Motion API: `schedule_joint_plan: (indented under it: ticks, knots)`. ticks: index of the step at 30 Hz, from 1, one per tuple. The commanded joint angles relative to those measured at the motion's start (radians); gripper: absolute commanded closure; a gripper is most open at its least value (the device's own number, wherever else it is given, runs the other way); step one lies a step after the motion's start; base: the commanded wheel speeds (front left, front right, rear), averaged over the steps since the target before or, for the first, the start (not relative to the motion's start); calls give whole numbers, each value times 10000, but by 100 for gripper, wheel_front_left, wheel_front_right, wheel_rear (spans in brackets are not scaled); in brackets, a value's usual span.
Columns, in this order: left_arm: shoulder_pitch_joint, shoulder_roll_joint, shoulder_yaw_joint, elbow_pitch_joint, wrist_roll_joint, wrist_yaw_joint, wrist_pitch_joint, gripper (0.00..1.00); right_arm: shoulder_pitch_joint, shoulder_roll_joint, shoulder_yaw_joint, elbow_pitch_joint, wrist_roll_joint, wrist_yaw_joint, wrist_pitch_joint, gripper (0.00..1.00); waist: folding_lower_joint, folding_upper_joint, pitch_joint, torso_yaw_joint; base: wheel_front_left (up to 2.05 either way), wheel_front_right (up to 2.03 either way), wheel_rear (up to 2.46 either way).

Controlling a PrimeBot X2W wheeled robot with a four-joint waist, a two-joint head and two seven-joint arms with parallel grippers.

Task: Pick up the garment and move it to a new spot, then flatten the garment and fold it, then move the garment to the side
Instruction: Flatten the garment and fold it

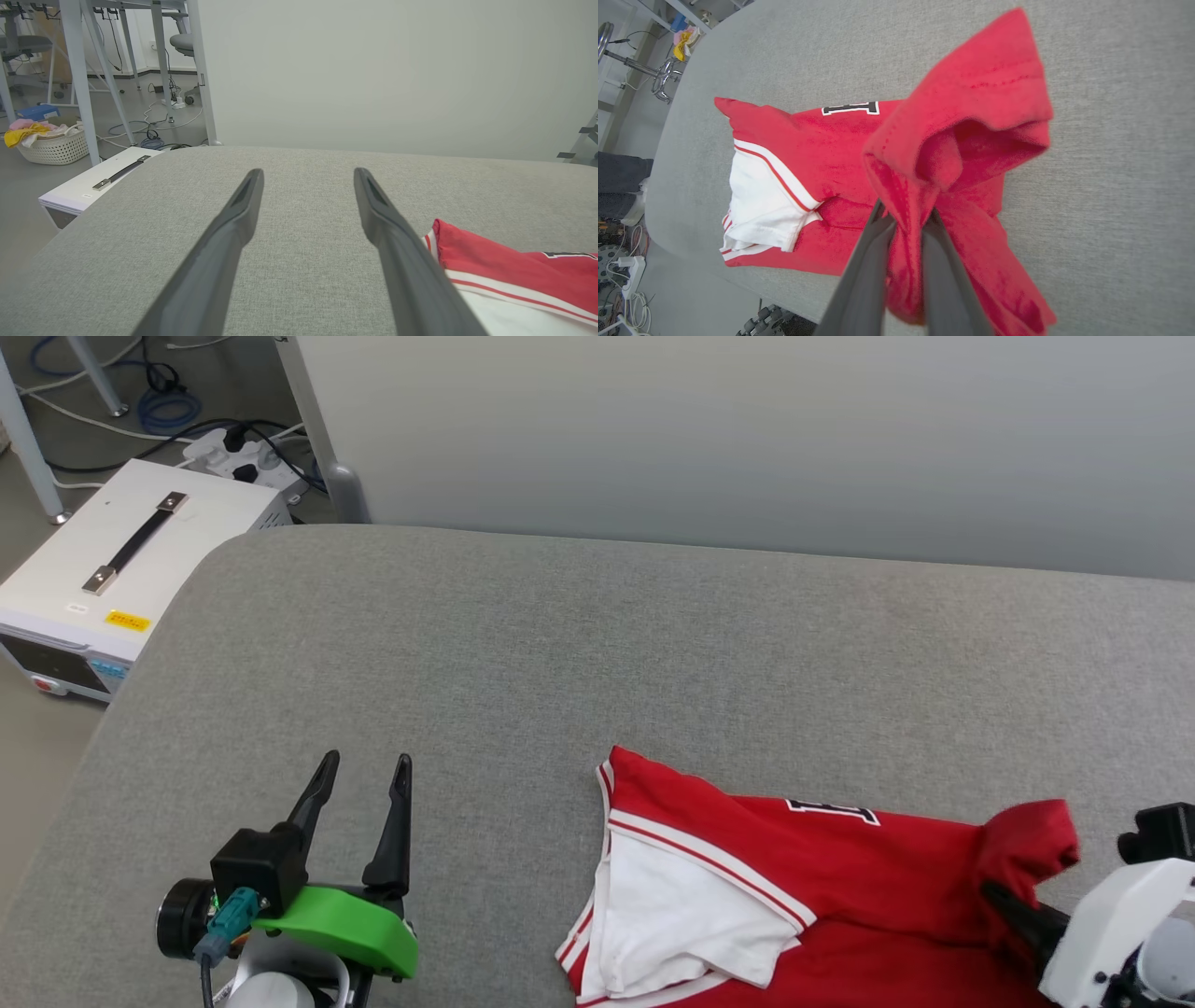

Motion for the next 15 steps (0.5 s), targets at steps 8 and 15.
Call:
schedule_joint_plan:
  ticks: [8,15]
  knots:
    - [281,-190,254,66,168,-180,-57,0,-119,1613,937,-865,72,-6,585,100,-1,-1,-221,449,0,0,0]
    - [251,-201,425,122,261,-264,-57,0,-747,2050,2034,-189,704,-6,80,100,-1,-1,-230,730,0,0,0]
